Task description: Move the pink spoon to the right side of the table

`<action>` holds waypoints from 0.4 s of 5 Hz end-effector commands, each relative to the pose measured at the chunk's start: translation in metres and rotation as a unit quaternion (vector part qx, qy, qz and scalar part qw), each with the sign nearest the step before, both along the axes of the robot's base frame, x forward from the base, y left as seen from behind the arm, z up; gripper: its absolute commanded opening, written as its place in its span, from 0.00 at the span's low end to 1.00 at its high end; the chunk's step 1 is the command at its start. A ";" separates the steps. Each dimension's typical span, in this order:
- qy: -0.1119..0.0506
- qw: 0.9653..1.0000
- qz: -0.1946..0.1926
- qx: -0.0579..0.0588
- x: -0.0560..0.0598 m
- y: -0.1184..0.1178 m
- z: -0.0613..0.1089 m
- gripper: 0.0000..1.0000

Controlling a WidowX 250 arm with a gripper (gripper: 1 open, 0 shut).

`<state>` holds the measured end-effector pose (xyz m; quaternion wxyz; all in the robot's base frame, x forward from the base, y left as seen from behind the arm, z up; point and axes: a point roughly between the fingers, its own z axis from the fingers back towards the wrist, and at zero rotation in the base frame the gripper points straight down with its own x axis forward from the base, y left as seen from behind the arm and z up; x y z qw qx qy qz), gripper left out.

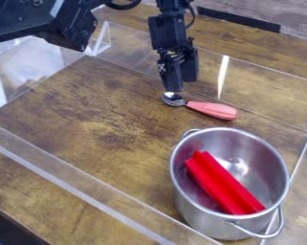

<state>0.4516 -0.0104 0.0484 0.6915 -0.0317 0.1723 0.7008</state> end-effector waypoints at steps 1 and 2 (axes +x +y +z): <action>-0.022 1.000 -0.011 -0.001 0.000 -0.011 0.012 1.00; -0.017 1.000 -0.020 -0.004 0.001 -0.016 0.006 1.00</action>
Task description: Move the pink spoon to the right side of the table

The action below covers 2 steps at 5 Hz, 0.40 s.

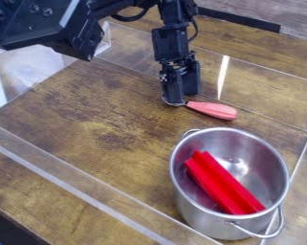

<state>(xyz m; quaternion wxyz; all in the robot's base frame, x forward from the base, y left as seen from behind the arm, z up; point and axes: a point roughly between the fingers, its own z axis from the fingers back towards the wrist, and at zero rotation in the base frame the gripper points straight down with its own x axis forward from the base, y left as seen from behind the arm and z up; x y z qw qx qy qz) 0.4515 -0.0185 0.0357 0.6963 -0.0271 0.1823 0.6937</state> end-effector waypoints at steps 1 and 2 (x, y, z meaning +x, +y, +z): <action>-0.019 0.999 -0.029 -0.005 0.001 -0.012 0.015 1.00; -0.010 0.999 -0.039 -0.010 0.001 -0.015 0.014 1.00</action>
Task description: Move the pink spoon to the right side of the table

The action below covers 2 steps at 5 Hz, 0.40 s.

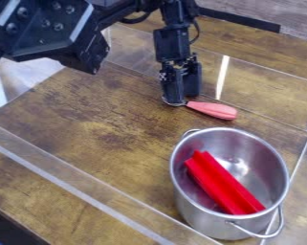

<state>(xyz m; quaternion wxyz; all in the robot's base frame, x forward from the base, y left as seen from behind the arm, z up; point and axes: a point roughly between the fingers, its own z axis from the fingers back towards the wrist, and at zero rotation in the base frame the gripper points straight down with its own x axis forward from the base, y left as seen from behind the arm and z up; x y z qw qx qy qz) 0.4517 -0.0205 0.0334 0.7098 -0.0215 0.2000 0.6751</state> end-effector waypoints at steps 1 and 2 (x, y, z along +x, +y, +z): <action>-0.013 1.000 -0.022 -0.006 0.000 -0.015 0.017 1.00; 0.000 1.000 -0.017 -0.007 0.001 -0.019 0.024 0.00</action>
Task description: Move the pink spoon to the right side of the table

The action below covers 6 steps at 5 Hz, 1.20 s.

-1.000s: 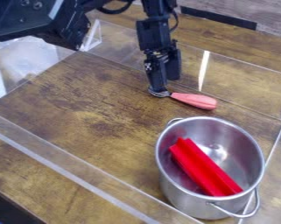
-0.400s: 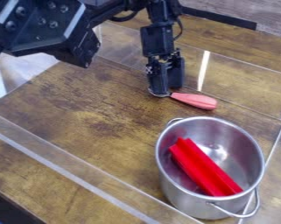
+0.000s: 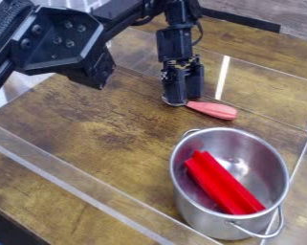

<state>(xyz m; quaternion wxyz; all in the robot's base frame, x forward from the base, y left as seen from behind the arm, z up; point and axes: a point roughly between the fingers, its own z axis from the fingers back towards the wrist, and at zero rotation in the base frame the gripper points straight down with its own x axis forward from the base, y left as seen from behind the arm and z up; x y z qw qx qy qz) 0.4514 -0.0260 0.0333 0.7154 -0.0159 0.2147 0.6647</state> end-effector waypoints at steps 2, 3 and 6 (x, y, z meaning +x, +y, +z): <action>0.004 1.000 -0.001 -0.009 0.003 -0.018 0.033 0.00; 0.013 1.000 0.001 -0.014 0.004 -0.021 0.038 1.00; 0.040 0.999 0.006 -0.029 0.007 -0.028 0.052 1.00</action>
